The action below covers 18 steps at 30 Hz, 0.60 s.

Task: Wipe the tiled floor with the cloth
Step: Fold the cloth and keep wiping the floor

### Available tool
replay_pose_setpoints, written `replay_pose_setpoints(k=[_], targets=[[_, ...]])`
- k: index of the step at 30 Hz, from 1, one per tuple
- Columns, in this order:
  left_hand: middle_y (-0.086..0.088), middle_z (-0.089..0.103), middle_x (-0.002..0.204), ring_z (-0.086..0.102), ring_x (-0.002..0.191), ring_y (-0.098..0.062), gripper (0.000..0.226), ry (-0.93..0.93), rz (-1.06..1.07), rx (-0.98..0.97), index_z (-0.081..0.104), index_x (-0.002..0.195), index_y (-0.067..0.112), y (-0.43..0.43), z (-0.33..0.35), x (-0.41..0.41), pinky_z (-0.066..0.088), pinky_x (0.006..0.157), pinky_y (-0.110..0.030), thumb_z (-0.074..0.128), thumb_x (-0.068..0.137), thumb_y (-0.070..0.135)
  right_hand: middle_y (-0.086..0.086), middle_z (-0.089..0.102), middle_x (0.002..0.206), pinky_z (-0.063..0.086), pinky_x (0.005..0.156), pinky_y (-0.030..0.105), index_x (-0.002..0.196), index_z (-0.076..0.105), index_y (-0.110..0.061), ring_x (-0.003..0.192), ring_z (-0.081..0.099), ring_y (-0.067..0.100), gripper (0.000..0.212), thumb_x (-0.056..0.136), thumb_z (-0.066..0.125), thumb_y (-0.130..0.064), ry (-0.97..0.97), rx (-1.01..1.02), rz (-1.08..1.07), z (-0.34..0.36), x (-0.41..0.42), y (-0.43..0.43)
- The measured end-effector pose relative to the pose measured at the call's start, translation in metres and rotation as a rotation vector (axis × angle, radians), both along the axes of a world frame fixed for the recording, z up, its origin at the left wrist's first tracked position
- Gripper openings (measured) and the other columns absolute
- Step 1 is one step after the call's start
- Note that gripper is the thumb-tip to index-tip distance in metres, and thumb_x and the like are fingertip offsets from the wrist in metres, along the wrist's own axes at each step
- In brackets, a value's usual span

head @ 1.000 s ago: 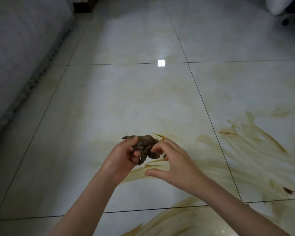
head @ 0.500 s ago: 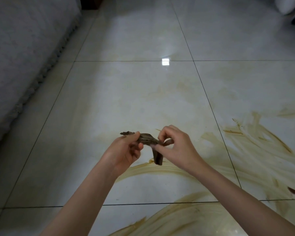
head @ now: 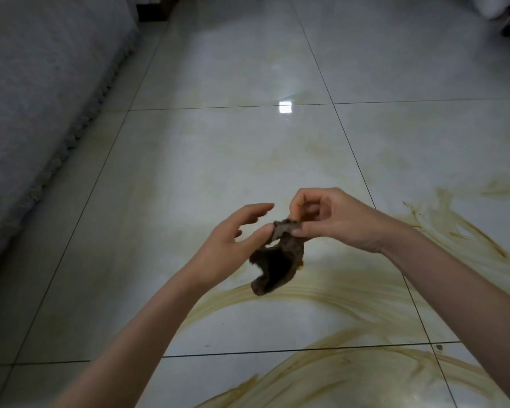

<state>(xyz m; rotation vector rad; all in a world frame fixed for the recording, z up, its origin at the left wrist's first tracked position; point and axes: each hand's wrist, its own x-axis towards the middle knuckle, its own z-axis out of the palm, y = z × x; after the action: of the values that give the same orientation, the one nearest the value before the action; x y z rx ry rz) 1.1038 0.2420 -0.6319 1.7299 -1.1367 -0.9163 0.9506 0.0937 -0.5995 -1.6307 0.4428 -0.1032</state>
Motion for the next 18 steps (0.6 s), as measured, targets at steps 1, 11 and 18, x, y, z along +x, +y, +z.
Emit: replay_pose_setpoints(k=[1,11,18], targets=[[0.023,0.058,0.124,0.050,0.120,0.006,0.031,0.023,-0.048,-0.009,0.055,0.121,0.045,-0.004,0.002,0.000,0.039,0.104,-0.024,0.058,0.091,0.040,0.004,0.066,0.079,0.055,0.080,0.034,0.082,0.056,-0.011,0.079,0.065,0.018,0.021,0.085,0.064,0.007,-0.018,0.004,-0.031,0.004,0.000,-0.002],[0.000,0.071,0.099,0.067,0.094,-0.014,0.019,-0.126,-0.142,0.140,0.067,0.105,0.015,-0.029,0.005,0.004,0.054,0.088,-0.041,0.065,0.090,0.028,0.007,0.057,0.078,0.055,0.069,0.028,0.084,0.050,-0.012,0.074,0.059,0.016,0.018,0.093,0.055,0.003,-0.116,0.103,-0.269,0.017,0.002,-0.007],[0.000,0.072,0.082,0.068,0.077,-0.011,0.017,0.021,-0.149,0.113,0.067,0.092,0.011,-0.037,0.009,0.023,0.054,0.073,-0.021,0.055,0.097,0.022,-0.001,0.067,0.069,0.051,0.059,0.022,0.080,0.055,-0.017,0.069,0.063,0.013,0.017,0.091,0.062,-0.007,-0.080,0.076,-0.457,0.025,0.003,-0.020]])
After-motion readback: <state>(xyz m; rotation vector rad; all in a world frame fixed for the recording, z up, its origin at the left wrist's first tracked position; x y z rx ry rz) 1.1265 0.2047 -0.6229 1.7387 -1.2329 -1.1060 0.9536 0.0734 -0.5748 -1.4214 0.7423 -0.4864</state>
